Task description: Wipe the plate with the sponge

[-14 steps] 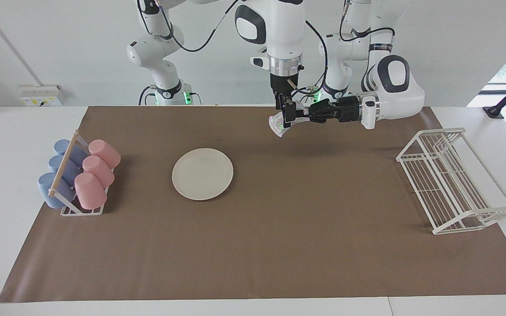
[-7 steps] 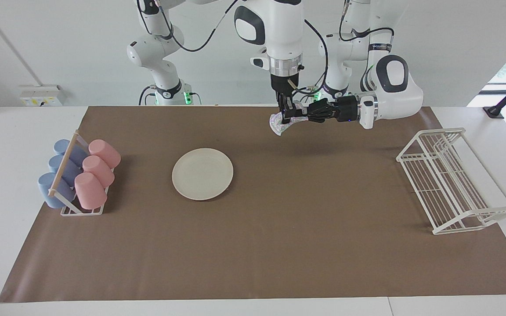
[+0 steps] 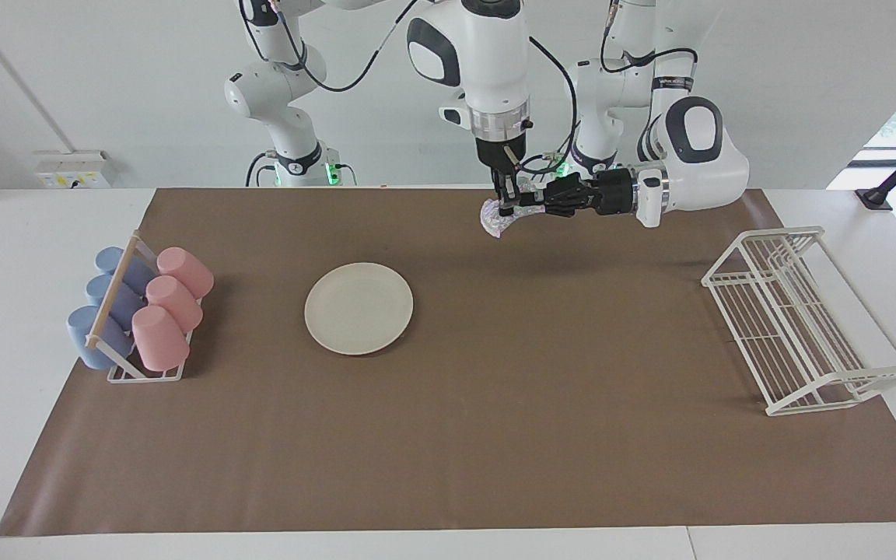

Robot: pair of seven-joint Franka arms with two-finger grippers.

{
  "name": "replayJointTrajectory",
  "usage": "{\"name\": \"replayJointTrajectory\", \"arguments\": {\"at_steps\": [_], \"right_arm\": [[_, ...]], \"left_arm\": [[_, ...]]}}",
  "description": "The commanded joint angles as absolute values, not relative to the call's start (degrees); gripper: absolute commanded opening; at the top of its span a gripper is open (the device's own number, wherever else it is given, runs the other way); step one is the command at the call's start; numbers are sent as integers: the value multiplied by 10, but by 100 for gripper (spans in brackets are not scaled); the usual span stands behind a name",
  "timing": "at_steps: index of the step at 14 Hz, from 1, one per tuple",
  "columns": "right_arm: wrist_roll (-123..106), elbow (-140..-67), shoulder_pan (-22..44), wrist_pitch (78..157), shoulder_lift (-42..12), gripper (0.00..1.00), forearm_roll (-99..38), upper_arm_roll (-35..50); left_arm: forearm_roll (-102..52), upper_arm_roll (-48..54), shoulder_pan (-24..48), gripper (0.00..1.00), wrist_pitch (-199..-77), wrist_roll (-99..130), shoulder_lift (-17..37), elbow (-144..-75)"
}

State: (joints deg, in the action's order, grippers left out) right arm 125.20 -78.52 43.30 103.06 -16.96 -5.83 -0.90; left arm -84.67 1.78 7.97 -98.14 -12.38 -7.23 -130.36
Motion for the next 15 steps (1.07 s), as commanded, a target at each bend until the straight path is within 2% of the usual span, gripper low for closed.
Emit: {"name": "replayJointTrajectory", "arguments": {"at_steps": [1, 3, 7, 12, 15], "right_arm": [[1238, -808, 427, 1047, -157, 0, -65, -7], [1214, -819, 414, 1048, -153, 0, -64, -8], [1054, -879, 376, 1047, -130, 0, -61, -9], [722, -983, 266, 1049, -92, 0, -53, -10], [561, -1063, 228, 1108, -65, 0, -53, -9]], "left_arm": [[-850, 11, 91, 100, -995, -92, -98, -1317], [-804, 10, 84, 100, -998, -75, -107, -1310], [-626, 9, 59, 100, -995, 38, -125, -1239], [-348, 8, 40, 100, -950, 123, -122, -1144], [-201, 10, 45, 100, -947, 134, -116, -1098]]}}
